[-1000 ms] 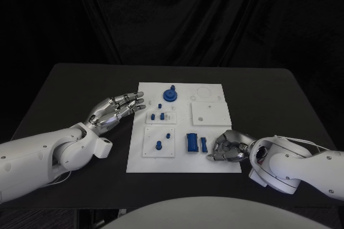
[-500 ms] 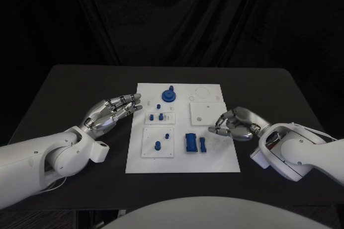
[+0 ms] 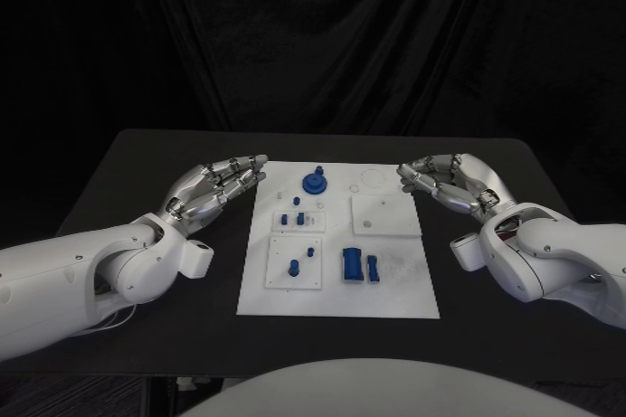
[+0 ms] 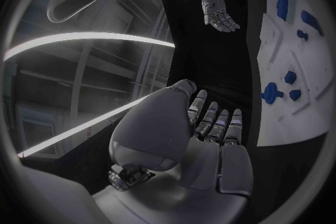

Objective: Assemble the parts on the task board

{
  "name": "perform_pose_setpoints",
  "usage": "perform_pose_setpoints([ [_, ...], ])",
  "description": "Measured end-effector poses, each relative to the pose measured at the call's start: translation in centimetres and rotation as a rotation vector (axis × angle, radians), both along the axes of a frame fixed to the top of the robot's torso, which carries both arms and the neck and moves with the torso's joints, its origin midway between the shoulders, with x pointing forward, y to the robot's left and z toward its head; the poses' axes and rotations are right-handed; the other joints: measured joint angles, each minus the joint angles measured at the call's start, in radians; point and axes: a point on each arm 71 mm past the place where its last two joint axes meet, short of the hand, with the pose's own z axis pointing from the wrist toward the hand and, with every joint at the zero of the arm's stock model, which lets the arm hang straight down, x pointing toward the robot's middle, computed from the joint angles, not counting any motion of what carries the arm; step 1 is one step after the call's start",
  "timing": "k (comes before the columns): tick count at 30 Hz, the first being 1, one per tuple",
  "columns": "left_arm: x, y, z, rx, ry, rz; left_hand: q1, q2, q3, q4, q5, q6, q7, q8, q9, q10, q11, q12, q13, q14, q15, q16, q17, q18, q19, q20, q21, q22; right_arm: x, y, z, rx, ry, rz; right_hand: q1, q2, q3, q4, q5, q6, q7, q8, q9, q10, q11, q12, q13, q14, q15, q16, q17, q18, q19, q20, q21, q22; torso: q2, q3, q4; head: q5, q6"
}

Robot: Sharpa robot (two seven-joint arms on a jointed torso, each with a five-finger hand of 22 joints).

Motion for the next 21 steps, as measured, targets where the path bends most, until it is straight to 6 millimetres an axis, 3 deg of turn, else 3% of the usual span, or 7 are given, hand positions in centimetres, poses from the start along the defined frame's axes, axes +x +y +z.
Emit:
perform_pose_setpoints([
  [3, 0.3, -0.7, -0.1, -0.005, 0.000, -0.003, -0.021, 0.007, -0.011, 0.016, -0.017, -0.004, 0.004, 0.000, -0.001, -0.001, -0.002, -0.006, 0.000, 0.000, 0.000, -0.003, 0.000, 0.000, -0.001, -0.001, 0.000, 0.000, 0.2, -0.4, 0.1, 0.045, -0.012, -0.008, 0.012, 0.012, -0.017, 0.000, 0.000, -0.009, -0.002, -0.030, -0.060, -0.028, 0.004, -0.008, -0.073, -0.035, 0.010, -0.004, -0.043, 0.000, -0.098, 0.014, 0.000, -0.098, -0.020, 0.0064, -0.0083, 0.016, 0.000],
  [9, 0.7, -1.2, -0.1, -0.012, 0.000, -0.007, -0.052, 0.009, -0.013, 0.014, -0.027, -0.019, 0.000, 0.000, -0.004, -0.005, -0.006, -0.019, -0.003, 0.000, 0.000, -0.003, -0.001, 0.000, -0.001, -0.001, -0.003, 0.003, 0.4, -0.7, 0.1, 0.091, -0.019, -0.006, 0.010, 0.017, -0.023, -0.001, -0.002, -0.018, -0.003, -0.038, -0.095, -0.039, 0.010, 0.001, -0.113, -0.061, 0.013, -0.001, -0.068, 0.000, -0.146, 0.013, -0.006, -0.166, -0.043, 0.0177, -0.0192, 0.037, 0.000],
  [13, 0.7, -1.2, 0.0, -0.009, 0.001, -0.004, -0.277, -0.020, -0.043, -0.026, -0.109, -0.096, -0.012, -0.019, -0.030, -0.039, -0.036, -0.079, -0.024, -0.020, -0.024, -0.028, -0.013, -0.002, -0.027, -0.028, -0.027, -0.021, 0.7, -0.4, 0.2, 0.097, -0.023, -0.005, -0.172, -0.025, 0.004, -0.045, -0.066, -0.123, -0.025, -0.071, -0.136, -0.112, -0.024, -0.066, -0.154, -0.144, -0.020, -0.049, -0.087, -0.002, -0.221, -0.030, -0.034, -0.242, -0.042, 0.0170, -0.0185, 0.035, 0.004],
  [14, 0.8, -1.3, 0.0, -0.009, 0.000, -0.001, -0.328, -0.030, -0.049, -0.036, -0.129, -0.115, -0.018, -0.029, -0.034, -0.050, -0.041, -0.093, -0.028, -0.021, -0.031, -0.034, -0.016, -0.013, -0.030, -0.038, -0.032, -0.027, 1.0, -0.1, 0.3, 0.103, -0.027, -0.004, -0.215, -0.034, 0.010, -0.056, -0.082, -0.149, -0.032, -0.079, -0.146, -0.129, -0.033, -0.082, -0.164, -0.163, -0.028, -0.061, -0.092, -0.016, -0.238, -0.040, -0.039, -0.261, -0.041, 0.0169, -0.0184, 0.034, 0.008],
  [16, 0.9, -1.6, 0.1, -0.009, -0.002, 0.003, -0.427, -0.049, -0.061, -0.055, -0.165, -0.149, -0.030, -0.051, -0.042, -0.064, -0.055, -0.119, -0.033, -0.028, -0.041, -0.046, -0.020, -0.018, -0.039, -0.050, -0.035, -0.038, 1.5, 0.5, 0.3, 0.114, -0.032, -0.004, -0.297, -0.047, 0.023, -0.074, -0.111, -0.195, -0.045, -0.093, -0.164, -0.161, -0.048, -0.112, -0.181, -0.200, -0.043, -0.082, -0.102, -0.015, -0.271, -0.058, -0.044, -0.294, -0.041, 0.0171, -0.0185, 0.033, 0.017],
  [18, 1.1, -2.0, 0.2, -0.010, -0.005, 0.010, -0.517, -0.062, -0.071, -0.072, -0.199, -0.181, -0.040, -0.068, -0.046, -0.076, -0.067, -0.143, -0.038, -0.029, -0.054, -0.057, -0.022, -0.050, -0.044, -0.065, -0.042, -0.048, 2.2, 1.2, 0.2, 0.134, -0.032, -0.010, -0.372, -0.057, 0.036, -0.090, -0.138, -0.239, -0.056, -0.106, -0.180, -0.191, -0.063, -0.140, -0.197, -0.233, -0.058, -0.102, -0.124, -0.016, -0.298, -0.078, -0.049, -0.325, -0.042, 0.0178, -0.0191, 0.031, 0.033],
  [21, 1.5, -2.7, 0.4, -0.008, -0.012, 0.036, -0.641, -0.076, -0.086, -0.095, -0.245, -0.225, -0.056, -0.087, -0.052, -0.090, -0.080, -0.177, -0.042, -0.032, -0.068, -0.072, -0.024, -0.072, -0.048, -0.084, -0.045, -0.061, 3.5, 2.8, 0.2, 0.182, -0.028, -0.029, -0.473, -0.066, 0.051, -0.113, -0.175, -0.296, -0.073, -0.123, -0.203, -0.232, -0.082, -0.177, -0.219, -0.278, -0.076, -0.130, -0.151, -0.047, -0.339, -0.101, -0.053, -0.367, -0.046, 0.0203, -0.0213, 0.028, 0.063],
])
